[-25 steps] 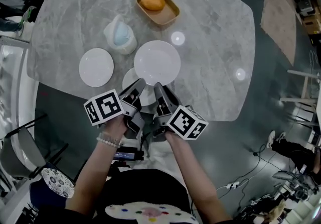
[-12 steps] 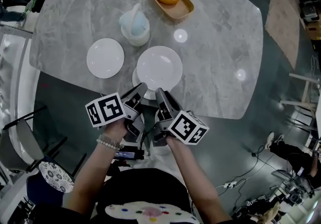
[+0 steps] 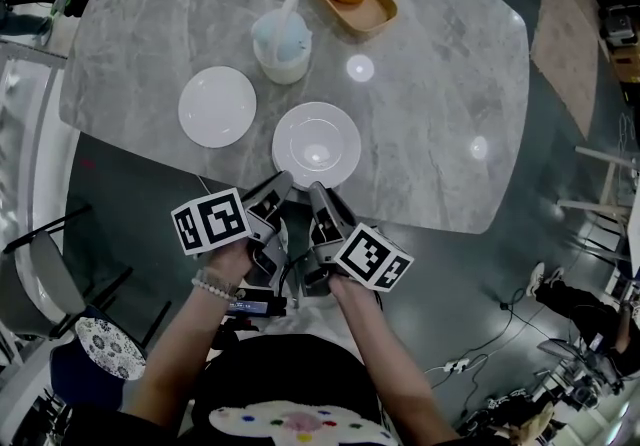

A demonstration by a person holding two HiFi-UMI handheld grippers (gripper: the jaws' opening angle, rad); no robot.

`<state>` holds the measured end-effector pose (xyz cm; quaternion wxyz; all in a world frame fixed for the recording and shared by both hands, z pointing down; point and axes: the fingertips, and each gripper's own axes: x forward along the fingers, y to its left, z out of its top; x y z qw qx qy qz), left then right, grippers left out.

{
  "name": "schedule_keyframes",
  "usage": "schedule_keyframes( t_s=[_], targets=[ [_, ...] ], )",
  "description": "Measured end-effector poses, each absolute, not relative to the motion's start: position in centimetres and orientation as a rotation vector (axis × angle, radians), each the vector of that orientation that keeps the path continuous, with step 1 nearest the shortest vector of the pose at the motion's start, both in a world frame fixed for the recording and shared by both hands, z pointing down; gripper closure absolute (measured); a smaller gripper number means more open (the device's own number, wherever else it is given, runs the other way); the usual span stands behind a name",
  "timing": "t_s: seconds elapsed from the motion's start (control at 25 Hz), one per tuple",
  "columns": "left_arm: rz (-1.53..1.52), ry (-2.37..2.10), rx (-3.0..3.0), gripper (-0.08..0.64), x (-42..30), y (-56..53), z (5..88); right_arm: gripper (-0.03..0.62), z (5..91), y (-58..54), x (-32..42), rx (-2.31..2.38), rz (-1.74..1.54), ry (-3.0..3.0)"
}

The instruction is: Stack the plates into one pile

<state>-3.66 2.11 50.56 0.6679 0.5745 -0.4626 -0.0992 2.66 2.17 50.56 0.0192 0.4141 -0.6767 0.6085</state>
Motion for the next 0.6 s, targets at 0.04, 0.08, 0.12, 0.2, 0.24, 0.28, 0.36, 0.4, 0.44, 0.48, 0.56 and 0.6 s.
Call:
schedule_keyframes(
  t_s=[0.04,0.08,0.12,0.2,0.24,0.28,0.36,0.4,0.44,0.48,0.56,0.6],
  targets=[
    [-0.223,-1.043,1.292,0.522,-3.8,2.3,50.7,0.506,50.7,2.4,2.6,1.282,1.891,-2.093],
    [-0.221,-1.042,1.288,0.522,-3.9,2.5,50.8,0.506,50.8,2.6,2.5,1.279,1.895,-2.085],
    [-0.219,-1.042,1.286,0.522,-3.9,2.7,50.9,0.506,50.9,2.7,2.4,1.276,1.898,-2.077],
    [-0.212,-1.04,1.282,0.522,-3.9,2.8,51.2,0.505,51.2,2.9,2.4,1.274,1.9,-2.059],
    [-0.21,-1.038,1.28,0.522,-3.9,2.9,51.3,0.503,51.4,2.9,2.5,1.275,1.9,-2.05],
    [-0.209,-1.035,1.278,0.522,-3.9,2.9,51.5,0.503,51.6,3.0,2.5,1.277,1.899,-2.041],
    [-0.207,-1.03,1.273,0.523,-3.8,3.0,51.7,0.498,51.8,3.1,2.6,1.28,1.892,-2.024],
    [-0.205,-1.03,1.271,0.523,-3.8,3.0,51.7,0.495,51.9,3.2,2.6,1.279,1.888,-2.016],
    [-0.202,-1.031,1.269,0.523,-3.8,3.1,51.8,0.494,52.0,3.4,2.6,1.277,1.885,-2.009],
    [-0.199,-1.031,1.267,0.523,-3.8,3.2,51.8,0.492,52.0,3.5,2.6,1.274,1.883,-2.001],
    [-0.196,-1.033,1.26,0.523,-3.9,3.3,51.9,0.491,52.1,3.7,2.5,1.268,1.882,-1.989],
    [-0.195,-1.034,1.258,0.523,-3.9,3.3,52.0,0.491,52.1,3.7,2.5,1.264,1.882,-1.986]
  ],
)
